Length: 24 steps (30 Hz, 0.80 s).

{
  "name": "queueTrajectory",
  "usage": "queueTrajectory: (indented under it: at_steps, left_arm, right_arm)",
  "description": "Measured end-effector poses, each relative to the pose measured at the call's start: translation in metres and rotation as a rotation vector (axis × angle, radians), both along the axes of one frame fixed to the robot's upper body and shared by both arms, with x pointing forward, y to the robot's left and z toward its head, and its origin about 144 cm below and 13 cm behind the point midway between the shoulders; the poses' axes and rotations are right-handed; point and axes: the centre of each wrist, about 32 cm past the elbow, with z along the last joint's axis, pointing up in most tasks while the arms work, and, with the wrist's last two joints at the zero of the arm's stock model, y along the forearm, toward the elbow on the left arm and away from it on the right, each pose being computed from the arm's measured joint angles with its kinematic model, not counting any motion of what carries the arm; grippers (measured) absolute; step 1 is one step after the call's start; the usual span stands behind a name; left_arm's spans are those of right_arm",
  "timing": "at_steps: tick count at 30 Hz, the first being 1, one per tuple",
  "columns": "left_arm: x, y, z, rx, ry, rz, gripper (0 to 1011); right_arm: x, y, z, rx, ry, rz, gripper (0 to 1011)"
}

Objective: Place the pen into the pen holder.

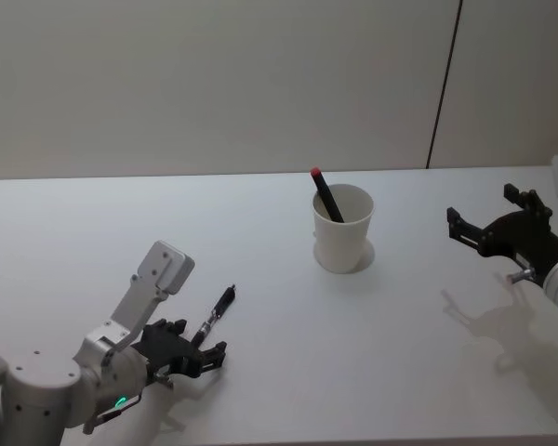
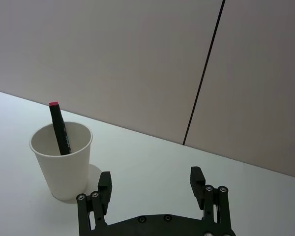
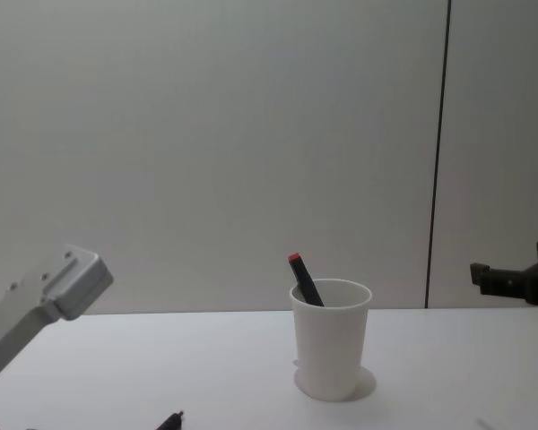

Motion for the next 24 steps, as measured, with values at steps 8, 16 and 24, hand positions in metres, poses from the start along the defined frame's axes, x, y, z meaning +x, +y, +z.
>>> queueTrajectory:
  at_steps: [8, 16, 24]
  left_arm:
    - [0.0004, -0.002, -0.0001, 0.017, 0.005, -0.006, 586]
    - [0.0008, -0.0038, 0.0001, 0.033, 0.012, -0.009, 355]
    - [0.0016, -0.0057, 0.0001, 0.046, 0.018, -0.013, 121]
  right_arm:
    - [0.0, 0.0, 0.0, 0.0, 0.0, 0.0, 1001]
    - [0.0, 0.0, 0.0, 0.0, 0.0, 0.0, 1001]
    - [0.0, 0.0, 0.0, 0.0, 0.0, 0.0, 1001]
